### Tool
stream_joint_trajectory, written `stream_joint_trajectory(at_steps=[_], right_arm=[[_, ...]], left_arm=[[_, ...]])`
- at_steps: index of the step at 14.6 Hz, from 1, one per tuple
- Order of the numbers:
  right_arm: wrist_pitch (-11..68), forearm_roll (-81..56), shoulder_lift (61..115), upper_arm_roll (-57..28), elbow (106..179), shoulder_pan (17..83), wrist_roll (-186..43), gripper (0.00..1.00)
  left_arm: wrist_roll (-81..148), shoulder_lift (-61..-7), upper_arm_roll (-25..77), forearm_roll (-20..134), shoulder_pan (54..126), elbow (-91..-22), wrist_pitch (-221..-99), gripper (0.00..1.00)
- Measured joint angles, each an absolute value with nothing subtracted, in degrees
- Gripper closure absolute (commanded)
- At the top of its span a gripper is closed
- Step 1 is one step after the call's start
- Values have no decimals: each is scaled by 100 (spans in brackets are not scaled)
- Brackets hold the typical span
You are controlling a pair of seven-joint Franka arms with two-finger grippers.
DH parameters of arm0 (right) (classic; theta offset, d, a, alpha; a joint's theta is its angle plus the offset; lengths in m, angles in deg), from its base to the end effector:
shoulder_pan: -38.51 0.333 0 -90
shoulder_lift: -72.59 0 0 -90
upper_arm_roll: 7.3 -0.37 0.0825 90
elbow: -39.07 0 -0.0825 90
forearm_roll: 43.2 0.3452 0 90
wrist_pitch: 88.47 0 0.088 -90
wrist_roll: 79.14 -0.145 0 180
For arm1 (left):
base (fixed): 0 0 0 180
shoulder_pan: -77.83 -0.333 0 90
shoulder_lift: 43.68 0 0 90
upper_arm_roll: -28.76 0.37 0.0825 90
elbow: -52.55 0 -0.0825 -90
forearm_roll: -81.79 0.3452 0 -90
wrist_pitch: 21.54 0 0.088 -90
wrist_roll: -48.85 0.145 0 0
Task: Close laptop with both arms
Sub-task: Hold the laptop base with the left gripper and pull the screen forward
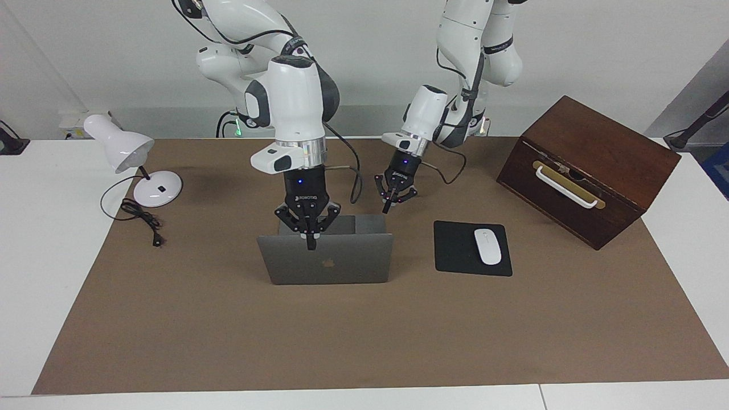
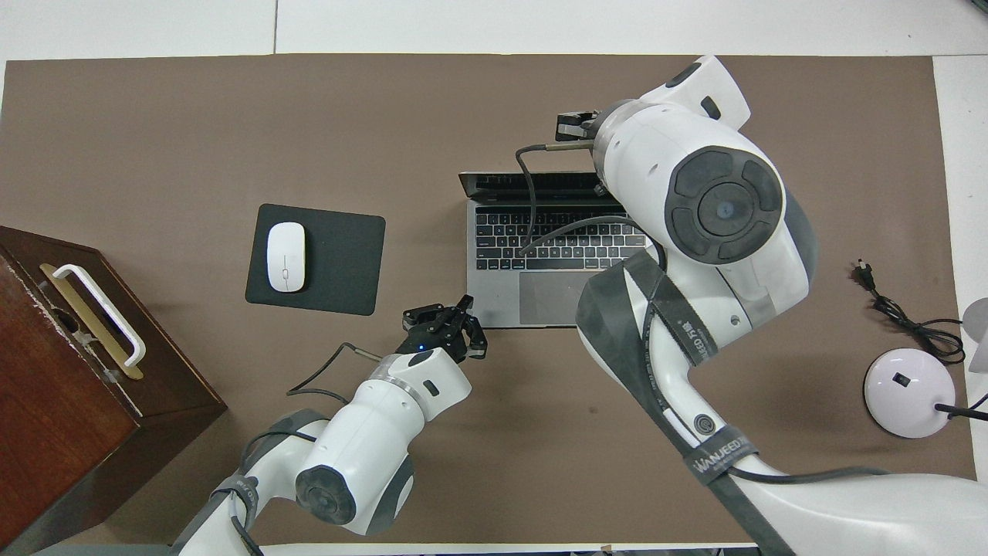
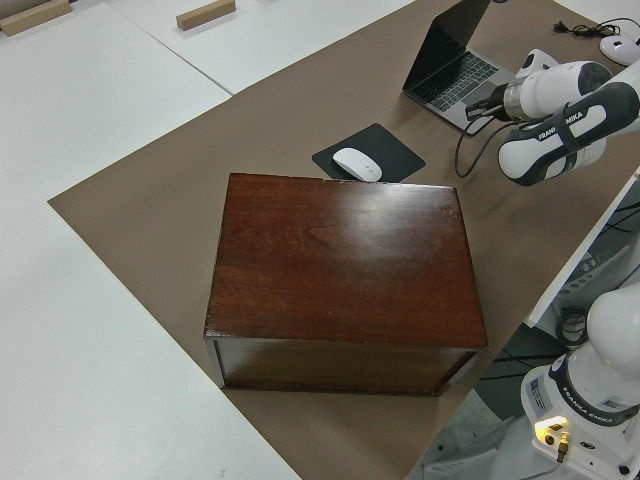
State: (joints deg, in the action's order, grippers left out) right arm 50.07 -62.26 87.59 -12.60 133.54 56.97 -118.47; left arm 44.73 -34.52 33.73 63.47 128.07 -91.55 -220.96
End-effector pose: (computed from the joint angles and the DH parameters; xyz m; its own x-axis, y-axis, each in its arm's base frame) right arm 0.6256 0.2567 0.5498 0.8416 -0.0937 0.5318 -0.0686 -0.9954 -0.0669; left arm 0.4007 -0.3476 0.3749 0.6933 -0.1973 0.6931 -0.4305 -0.8847 0.1787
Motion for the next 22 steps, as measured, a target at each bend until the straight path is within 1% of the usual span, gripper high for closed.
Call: stream_joint_trajectory(at_steps=[8,12,22], right_arm=[[5074,-6226,8810,-1270,13343,5822,-12059,100],[5171,-6226,8863,-1269,13341,5829,-12067,100],[5228,-6226,8883,-1270,13336,5839,-12070,100]], left_arm=[[4479,-2754,3387,6308,12834,-8697,-22101,100],[4759,-2671,3389,6308,12835,-8708,-22103,100],[5044,-2656,3391,6308,12839,-8786,-22131,100]])
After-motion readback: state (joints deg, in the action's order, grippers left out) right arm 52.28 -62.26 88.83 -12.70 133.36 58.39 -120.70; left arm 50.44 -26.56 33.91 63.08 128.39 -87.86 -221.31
